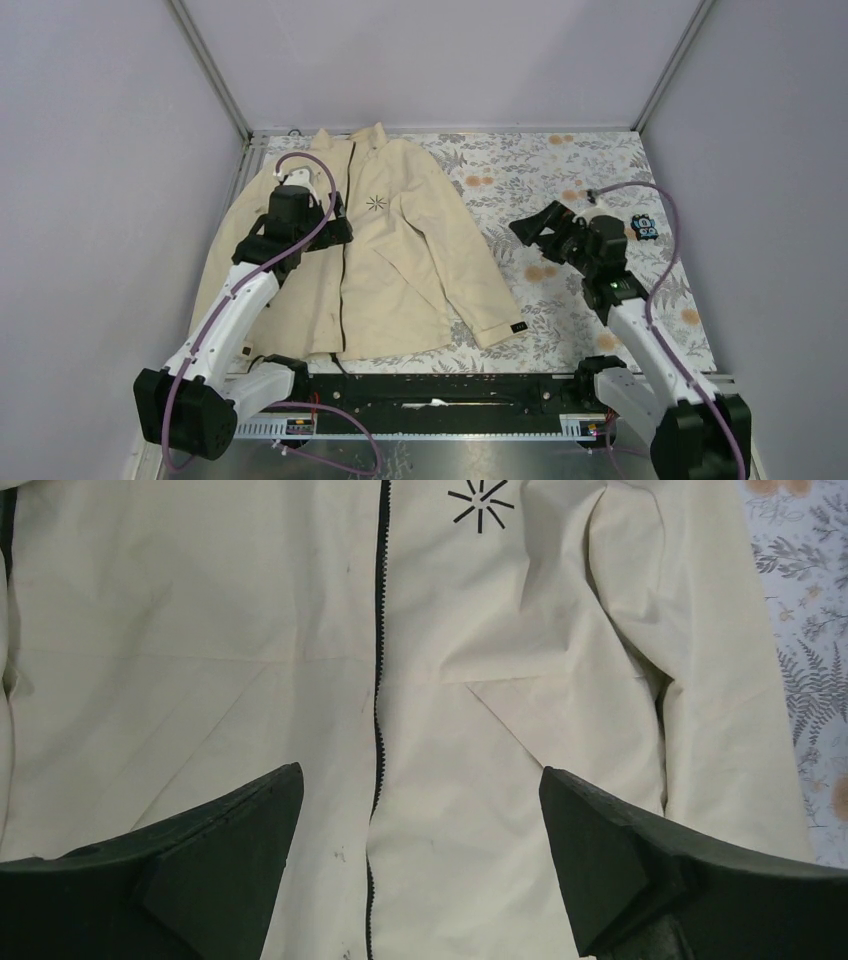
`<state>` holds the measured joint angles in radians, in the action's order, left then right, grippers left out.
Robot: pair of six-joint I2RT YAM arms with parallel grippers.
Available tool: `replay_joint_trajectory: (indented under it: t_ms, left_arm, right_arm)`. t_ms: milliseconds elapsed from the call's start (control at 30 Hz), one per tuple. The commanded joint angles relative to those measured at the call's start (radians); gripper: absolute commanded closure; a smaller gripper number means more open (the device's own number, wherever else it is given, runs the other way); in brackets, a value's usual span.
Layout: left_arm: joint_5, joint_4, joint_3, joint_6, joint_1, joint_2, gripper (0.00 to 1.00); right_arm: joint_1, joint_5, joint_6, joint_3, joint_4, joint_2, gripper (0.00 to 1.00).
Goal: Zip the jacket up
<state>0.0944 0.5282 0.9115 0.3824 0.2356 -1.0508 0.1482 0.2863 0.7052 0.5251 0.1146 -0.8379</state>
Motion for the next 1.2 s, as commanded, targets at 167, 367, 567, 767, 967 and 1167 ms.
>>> replay_joint_trajectory:
  t_ms: [167, 367, 567, 767, 967, 1167]
  left_arm:
    - [-0.008, -0.01, 0.003, -0.022, -0.005, 0.0, 0.01]
    - [-0.01, -0.009, 0.001, -0.023, -0.005, 0.0, 0.01]
    - [0.038, -0.008, 0.003, -0.022, -0.013, 0.031, 0.01]
    - [0.115, -0.01, -0.005, -0.012, -0.022, 0.102, 0.01]
    - [0.135, -0.01, -0.006, -0.005, -0.035, 0.129, 0.01]
    - [0.125, -0.01, -0.008, -0.005, -0.039, 0.123, 0.01]
  right_arm:
    - [0.38, 0.098, -0.001, 0.085, 0.194, -0.444, 0.01]
    - [0.689, -0.197, -0.116, 0.199, 0.129, -0.551, 0.1]
    - [0.916, -0.479, -0.208, 0.441, -0.124, -0.803, 0.24]
    - [1.08, -0.775, -0.255, 0.618, -0.257, -0.97, 0.3]
    - [1.11, -0.81, -0.227, 0.668, -0.25, -1.079, 0.33]
    - [1.11, -0.887, -0.176, 0.631, -0.21, -1.096, 0.4]
